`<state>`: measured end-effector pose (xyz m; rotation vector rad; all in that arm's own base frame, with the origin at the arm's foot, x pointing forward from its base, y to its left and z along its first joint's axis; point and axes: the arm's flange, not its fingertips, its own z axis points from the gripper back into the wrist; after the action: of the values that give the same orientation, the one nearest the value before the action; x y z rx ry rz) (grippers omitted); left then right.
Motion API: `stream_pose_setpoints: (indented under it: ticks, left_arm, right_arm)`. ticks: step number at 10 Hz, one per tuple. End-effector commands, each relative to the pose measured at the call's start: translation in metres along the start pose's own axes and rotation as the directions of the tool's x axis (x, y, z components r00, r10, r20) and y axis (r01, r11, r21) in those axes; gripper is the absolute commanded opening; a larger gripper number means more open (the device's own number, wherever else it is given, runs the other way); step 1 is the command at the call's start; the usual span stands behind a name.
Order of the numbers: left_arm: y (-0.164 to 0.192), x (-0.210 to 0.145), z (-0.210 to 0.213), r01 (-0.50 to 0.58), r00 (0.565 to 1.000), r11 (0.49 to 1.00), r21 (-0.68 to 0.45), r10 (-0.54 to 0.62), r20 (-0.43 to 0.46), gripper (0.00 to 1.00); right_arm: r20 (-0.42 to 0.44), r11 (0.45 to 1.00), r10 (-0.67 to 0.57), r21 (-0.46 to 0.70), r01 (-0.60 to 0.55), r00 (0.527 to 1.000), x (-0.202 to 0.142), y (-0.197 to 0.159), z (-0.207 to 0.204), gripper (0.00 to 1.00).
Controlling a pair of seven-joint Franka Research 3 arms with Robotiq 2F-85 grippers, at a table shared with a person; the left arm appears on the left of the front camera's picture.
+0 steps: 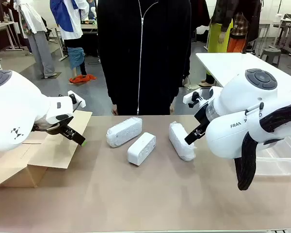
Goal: Separate and place wrapped and unwrapped clocks.
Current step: Pick up the Digital clock indicated by the person.
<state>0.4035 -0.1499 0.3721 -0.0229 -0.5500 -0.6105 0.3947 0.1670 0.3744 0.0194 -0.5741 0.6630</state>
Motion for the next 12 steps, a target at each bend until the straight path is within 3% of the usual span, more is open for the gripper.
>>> stream_pose_setpoints:
  ticks: [1,11,12]
  left_arm:
    - [-0.0001,-0.0001,0.0000,0.000,1.000,1.000,0.000,0.000,0.000,1.00]
    - [-0.0001,0.0000,0.0000,0.000,1.000,1.000,0.000,0.000,0.000,1.00]
    - [-0.0037,0.0083,0.0083,-0.021,0.997,1.000,-0.019,0.020,-0.071,1.00]
  right_arm:
    - [0.000,1.000,0.000,0.000,0.000,1.000,0.0000,0.0000,0.0000,1.00]
    - [0.000,1.000,0.001,0.000,-0.001,1.000,0.0000,0.0001,0.0000,1.00]
    - [-0.012,1.000,0.008,-0.016,-0.008,1.000,0.0047,-0.0002,0.0078,1.00]
